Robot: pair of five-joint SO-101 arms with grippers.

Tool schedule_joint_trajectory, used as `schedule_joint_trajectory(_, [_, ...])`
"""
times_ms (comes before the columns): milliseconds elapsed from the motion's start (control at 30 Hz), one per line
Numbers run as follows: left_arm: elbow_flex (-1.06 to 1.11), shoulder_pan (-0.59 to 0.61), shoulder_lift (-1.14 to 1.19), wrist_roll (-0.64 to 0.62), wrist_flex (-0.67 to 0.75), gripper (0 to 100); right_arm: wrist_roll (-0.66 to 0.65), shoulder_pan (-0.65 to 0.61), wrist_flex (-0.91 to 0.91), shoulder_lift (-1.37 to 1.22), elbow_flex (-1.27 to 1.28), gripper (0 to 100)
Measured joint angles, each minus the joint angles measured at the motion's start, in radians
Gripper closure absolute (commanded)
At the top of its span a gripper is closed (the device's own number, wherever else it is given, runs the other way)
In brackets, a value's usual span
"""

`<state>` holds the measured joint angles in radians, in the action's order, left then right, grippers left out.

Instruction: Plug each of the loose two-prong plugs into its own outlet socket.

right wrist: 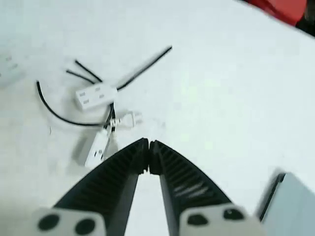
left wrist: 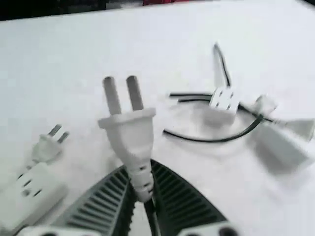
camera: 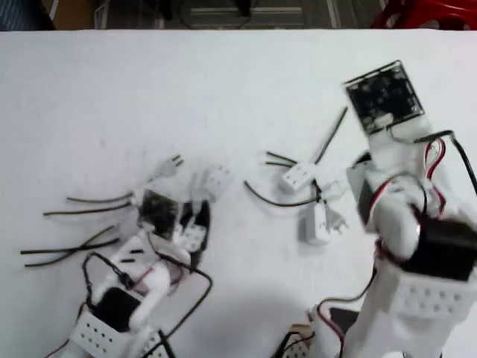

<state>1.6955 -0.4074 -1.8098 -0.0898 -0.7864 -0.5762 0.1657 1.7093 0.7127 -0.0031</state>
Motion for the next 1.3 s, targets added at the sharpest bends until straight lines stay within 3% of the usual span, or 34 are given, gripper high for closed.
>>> schedule_joint_trajectory(100, [0.000,0.132,-0.002,0.091,-0.112,97,-0.061,0.048,-0.006,0.000,0.161,97.4])
schedule_joint_trajectory(233, [0.000,0.373,-0.002,0.163,-0.141,97,-0.118,0.081,-0.095,-0.002,0.400,97.4])
schedule_joint_trajectory(433, [0.002,0.632,-0.002,0.532,-0.172,97,-0.127,0.084,-0.341,-0.002,0.758,97.4])
schedule_joint_trajectory(567, [0.002,0.724,-0.002,0.657,-0.190,86,-0.091,0.086,-0.535,-0.003,0.962,97.4])
schedule_joint_trajectory(733, [0.002,0.783,-0.002,0.652,-0.190,71,-0.002,0.064,-0.740,-0.002,1.166,97.4])
schedule_joint_trajectory(900, [-0.021,0.822,-0.002,0.526,-0.210,71,0.069,0.002,-0.859,-0.002,1.278,97.4])
schedule_joint_trajectory(1300, [-0.308,0.809,0.066,0.350,-0.373,71,0.081,-0.009,-0.882,-0.002,1.297,97.4])
